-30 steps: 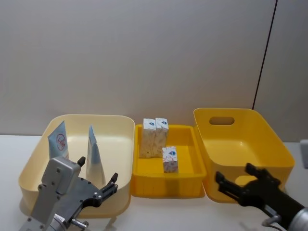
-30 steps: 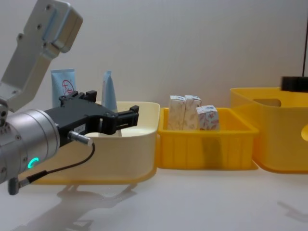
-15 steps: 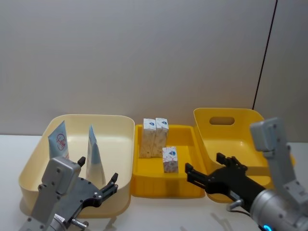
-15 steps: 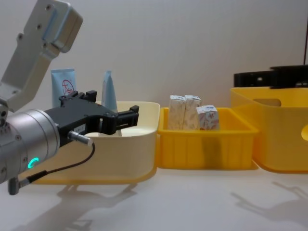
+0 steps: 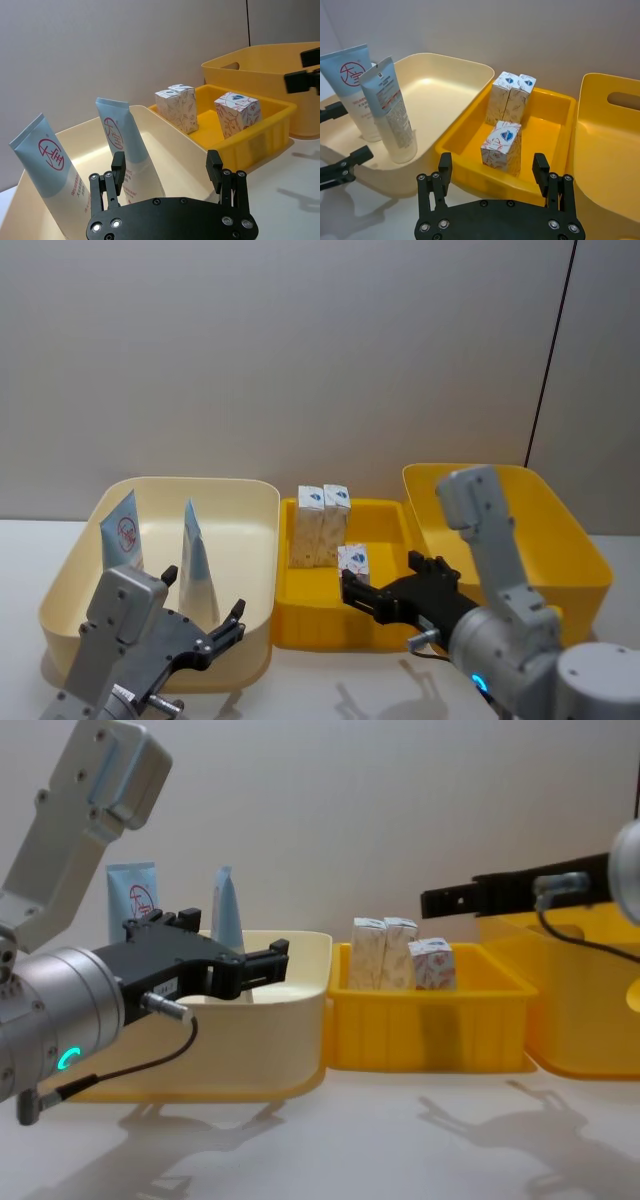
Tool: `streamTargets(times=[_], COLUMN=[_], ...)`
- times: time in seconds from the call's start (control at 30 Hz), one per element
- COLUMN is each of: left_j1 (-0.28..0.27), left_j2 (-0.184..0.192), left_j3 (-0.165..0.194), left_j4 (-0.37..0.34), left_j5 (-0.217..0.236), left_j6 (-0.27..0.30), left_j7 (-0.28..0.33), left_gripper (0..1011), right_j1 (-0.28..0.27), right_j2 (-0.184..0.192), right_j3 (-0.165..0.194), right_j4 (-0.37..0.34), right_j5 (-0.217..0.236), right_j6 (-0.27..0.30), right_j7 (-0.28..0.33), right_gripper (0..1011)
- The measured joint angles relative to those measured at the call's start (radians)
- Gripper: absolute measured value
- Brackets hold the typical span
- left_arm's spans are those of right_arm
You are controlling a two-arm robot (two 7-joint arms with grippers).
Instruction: Bimanual collaborative sorting of washing and personal care products
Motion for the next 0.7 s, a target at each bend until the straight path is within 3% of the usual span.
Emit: streamTargets(times=[0.27, 0.7], left_j1=[0.0, 0.0], left_j2=[0.0, 0.0], left_j3=[0.0, 0.0], left_j4=[0.0, 0.0], left_j5=[0.0, 0.0], left_j6=[0.0, 0.0], left_j7=[0.0, 0.0], left_gripper=[1003, 1003], right_j1=[0.077, 0.155], right_j2=[-0.081, -0.15], right_j3=[-0.029, -0.051], right_j4=[0.1, 0.218], right_j5=[-0.036, -0.074], right_j6=[0.045, 0.1], right_j7=[-0.063, -0.117], right_gripper=[1001, 1001])
